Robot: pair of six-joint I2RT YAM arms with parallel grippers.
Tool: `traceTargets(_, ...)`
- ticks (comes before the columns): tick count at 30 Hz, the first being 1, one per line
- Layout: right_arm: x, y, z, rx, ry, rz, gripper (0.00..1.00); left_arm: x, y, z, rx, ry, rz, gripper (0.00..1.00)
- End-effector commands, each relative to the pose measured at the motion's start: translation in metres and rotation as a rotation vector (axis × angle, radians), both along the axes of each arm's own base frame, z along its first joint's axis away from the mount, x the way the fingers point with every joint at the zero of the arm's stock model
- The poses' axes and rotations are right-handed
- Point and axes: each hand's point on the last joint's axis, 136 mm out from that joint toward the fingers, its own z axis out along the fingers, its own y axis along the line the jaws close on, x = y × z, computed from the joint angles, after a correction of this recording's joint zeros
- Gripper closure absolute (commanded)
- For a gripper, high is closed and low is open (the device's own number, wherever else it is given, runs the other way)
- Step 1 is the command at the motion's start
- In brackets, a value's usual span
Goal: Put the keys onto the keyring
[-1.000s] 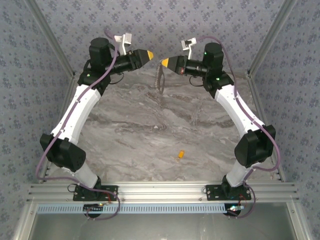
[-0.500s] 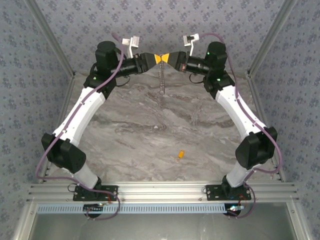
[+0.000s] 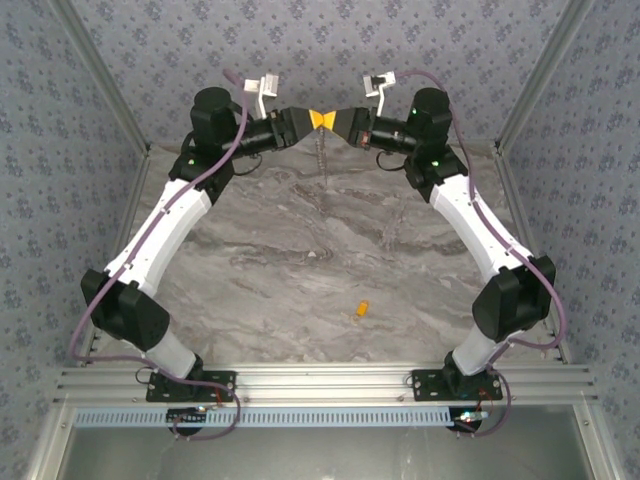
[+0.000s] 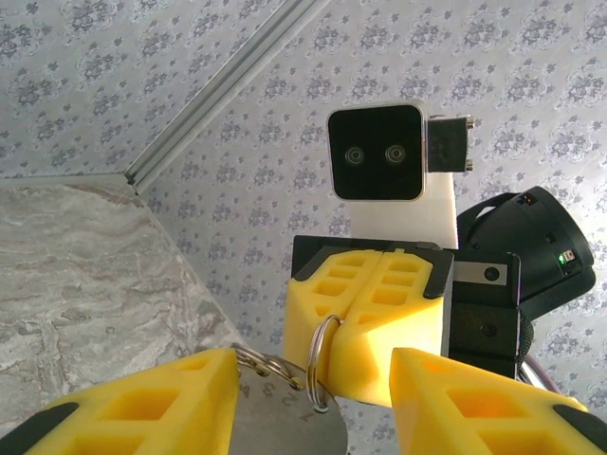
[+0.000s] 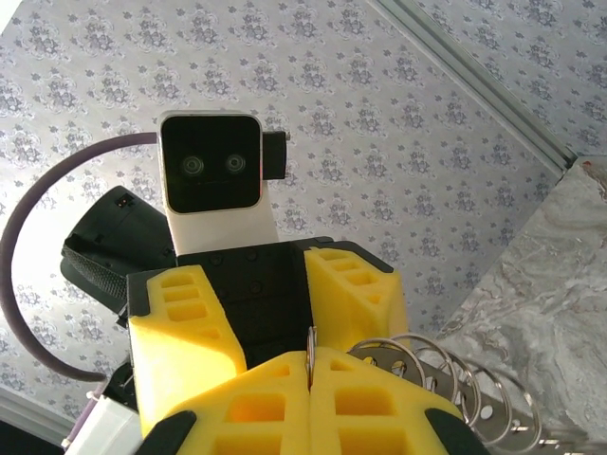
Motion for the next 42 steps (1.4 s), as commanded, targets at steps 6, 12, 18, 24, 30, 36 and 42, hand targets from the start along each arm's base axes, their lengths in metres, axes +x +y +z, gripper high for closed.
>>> traceTargets(6,-0.017,-0.003,0.026,0.040,-0.069,0.012,1.00,-0.014,0.004,0.032,-0.072,-0.083,-0.003,0.63)
traceTargets(12,-0.017,-0.002,0.025,0.045,-0.065,0.014,1.00,-0.013,0.003,0.034,-0.086,-0.087,-0.006,0.66)
traceTargets(18,-0.016,0.000,0.024,0.045,-0.059,0.016,1.00,-0.013,0.002,0.034,-0.093,-0.083,-0.014,0.70)
traceTargets(24,-0.016,0.003,0.022,0.044,-0.053,0.017,1.00,-0.016,0.000,0.032,-0.092,-0.078,-0.024,0.73)
traceTargets(30,-0.015,0.002,0.021,0.044,-0.049,0.010,1.00,-0.019,-0.001,0.028,-0.090,-0.072,-0.032,0.81)
traceTargets(36,-0.012,-0.003,0.021,0.045,-0.043,-0.006,0.91,-0.019,-0.002,0.027,-0.089,-0.072,-0.027,1.00)
traceTargets(42,-0.008,-0.035,0.022,0.051,-0.039,-0.078,0.67,-0.016,-0.002,0.029,-0.082,-0.098,-0.016,1.00)
